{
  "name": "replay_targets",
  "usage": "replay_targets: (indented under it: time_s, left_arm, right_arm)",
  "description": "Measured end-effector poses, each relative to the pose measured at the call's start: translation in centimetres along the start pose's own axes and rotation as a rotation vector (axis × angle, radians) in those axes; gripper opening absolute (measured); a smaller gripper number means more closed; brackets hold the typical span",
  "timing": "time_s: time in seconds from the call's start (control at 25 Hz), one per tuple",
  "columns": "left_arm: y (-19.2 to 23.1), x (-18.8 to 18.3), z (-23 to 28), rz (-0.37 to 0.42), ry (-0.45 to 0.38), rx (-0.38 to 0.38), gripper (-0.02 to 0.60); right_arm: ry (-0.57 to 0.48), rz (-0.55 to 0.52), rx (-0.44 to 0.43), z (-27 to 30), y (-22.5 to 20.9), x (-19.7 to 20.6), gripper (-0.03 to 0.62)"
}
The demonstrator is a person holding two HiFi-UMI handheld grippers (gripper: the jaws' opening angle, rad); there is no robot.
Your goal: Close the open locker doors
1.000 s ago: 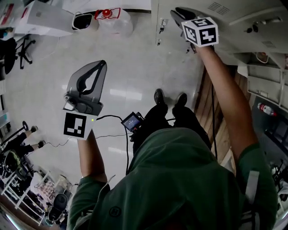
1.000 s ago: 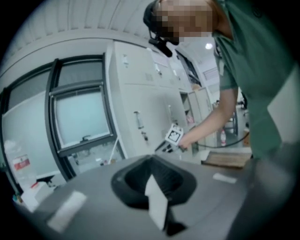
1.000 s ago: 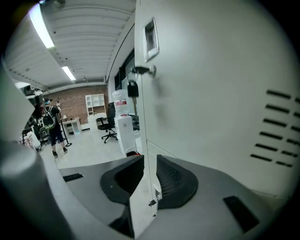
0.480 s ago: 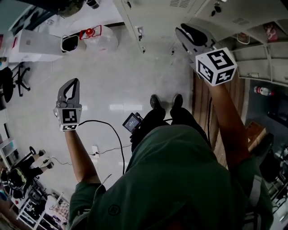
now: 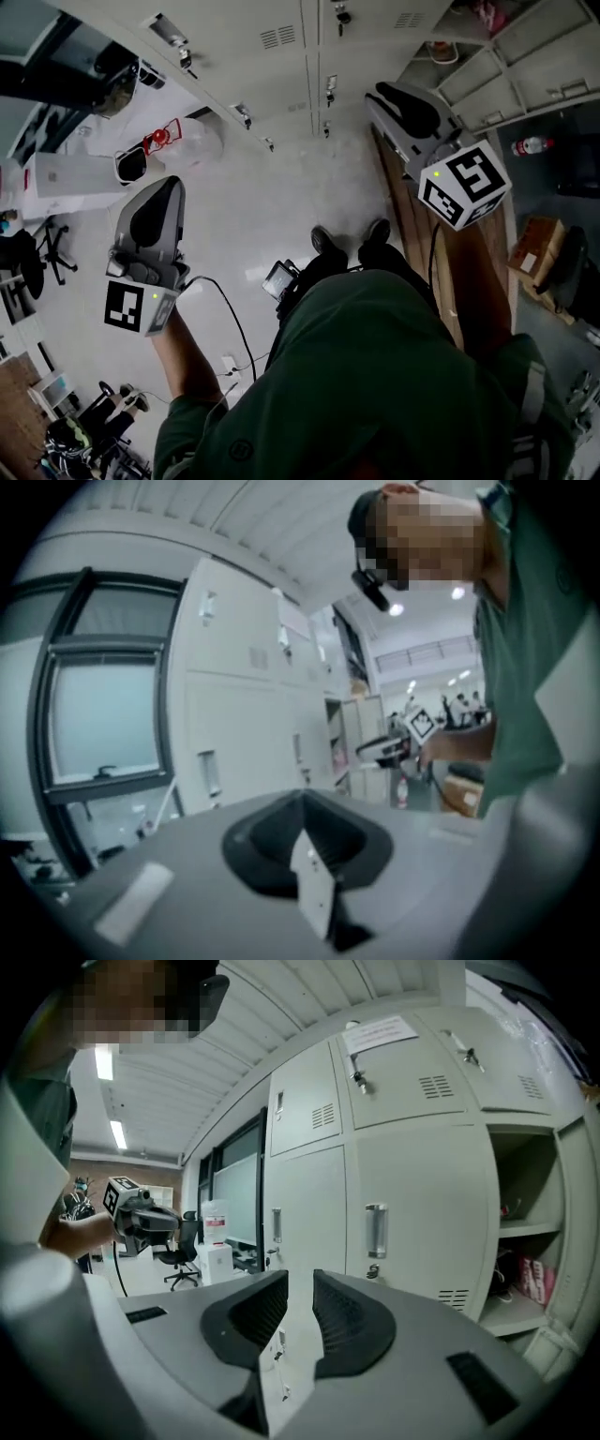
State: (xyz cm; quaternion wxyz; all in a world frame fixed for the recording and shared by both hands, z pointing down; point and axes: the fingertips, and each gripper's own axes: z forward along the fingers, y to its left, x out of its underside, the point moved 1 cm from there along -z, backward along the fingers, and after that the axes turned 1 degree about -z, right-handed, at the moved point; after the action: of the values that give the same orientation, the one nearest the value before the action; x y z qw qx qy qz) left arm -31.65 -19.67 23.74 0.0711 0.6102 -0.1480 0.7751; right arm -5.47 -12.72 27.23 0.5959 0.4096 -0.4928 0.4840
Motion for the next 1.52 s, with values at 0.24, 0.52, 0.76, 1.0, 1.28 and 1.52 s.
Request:
replay_targets:
  time_s: [0.24,0.52,0.76,1.0,1.28,1.52]
  left_arm:
    - [-8.3,-8.5,6.0,0.001,-0.153,0.223,0.002]
    - [-15.4,-12.7,13.1,-0.021,-0.245,0.368,0.002]
    - [-20.9,-15.4,18.8,-0.041,-0.273,0.429,0.002]
    - [-26.0,-16.8,24.8,-0.039,-0.258,0.475,0.002]
    - [-31.9,-17.7,32.1,-0.035,-0.246,0.528,0.002]
    - [-35.8,-18.4,37.2,-0.045,-0.225,0.576,0.002]
  right_arm:
    - [-0.032,0.01,0.05,-7.1,-2.4,-2.1,0.08]
    - [-0.077,0.022,0.164,-14.1,-6.8,-3.4,0.078]
    - [-0.085,0.034,0.229,-19.3,-12.1,-2.8,0.08]
    - [-0.088,0.045,0.3,-24.8,-18.8,-1.4,0.08]
    - [-0.091,0.037,0.386,-30.8,-27.7,0.0,0.08]
    - [-0.085,0.019,0.423,-33.7,-34.3,0.0,0.083]
